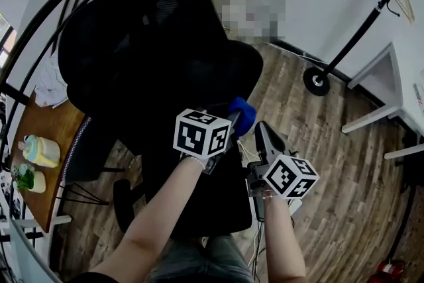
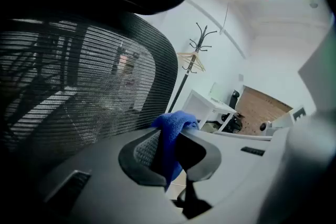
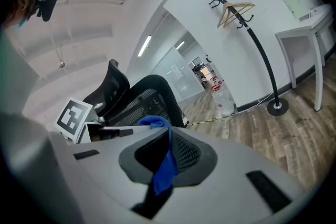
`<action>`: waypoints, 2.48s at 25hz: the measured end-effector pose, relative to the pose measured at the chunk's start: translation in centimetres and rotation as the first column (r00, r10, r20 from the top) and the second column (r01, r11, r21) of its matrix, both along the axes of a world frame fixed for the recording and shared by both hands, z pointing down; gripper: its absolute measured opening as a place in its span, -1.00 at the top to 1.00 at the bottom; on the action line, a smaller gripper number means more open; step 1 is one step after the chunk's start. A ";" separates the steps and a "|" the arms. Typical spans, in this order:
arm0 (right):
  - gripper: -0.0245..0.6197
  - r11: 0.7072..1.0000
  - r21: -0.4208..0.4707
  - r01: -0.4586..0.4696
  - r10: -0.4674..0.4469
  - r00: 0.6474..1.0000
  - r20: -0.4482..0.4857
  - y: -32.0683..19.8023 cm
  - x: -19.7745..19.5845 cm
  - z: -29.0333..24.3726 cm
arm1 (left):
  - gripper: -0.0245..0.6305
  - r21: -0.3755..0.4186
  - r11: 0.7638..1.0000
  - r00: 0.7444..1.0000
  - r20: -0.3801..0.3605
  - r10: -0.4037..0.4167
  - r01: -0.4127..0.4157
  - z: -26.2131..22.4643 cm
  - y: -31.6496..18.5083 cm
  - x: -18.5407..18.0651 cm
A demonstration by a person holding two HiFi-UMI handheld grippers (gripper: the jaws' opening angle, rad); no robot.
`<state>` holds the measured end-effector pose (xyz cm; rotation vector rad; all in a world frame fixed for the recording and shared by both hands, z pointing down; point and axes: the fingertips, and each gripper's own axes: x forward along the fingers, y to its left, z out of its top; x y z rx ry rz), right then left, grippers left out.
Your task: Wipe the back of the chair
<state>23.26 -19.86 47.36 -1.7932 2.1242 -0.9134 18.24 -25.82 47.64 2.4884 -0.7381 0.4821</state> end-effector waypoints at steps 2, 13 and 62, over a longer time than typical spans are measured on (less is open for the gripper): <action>0.82 1.000 -0.003 -0.003 0.003 1.000 -0.010 -0.1 0.0 0.4 | 0.79 0.005 1.000 1.000 0.013 -0.002 0.002 0.2 -0.5 0.2; 0.82 1.000 -0.011 0.018 -0.018 1.000 0.011 -0.3 -1.6 1.3 | 0.79 -0.054 0.993 0.995 -0.022 -0.102 0.100 1.1 -2.2 -0.9; 0.82 0.857 -0.025 0.514 -0.514 0.858 0.023 -3.6 -27.0 0.3 | 0.79 -0.119 0.805 0.805 -0.057 -0.590 0.582 1.3 -3.7 -32.5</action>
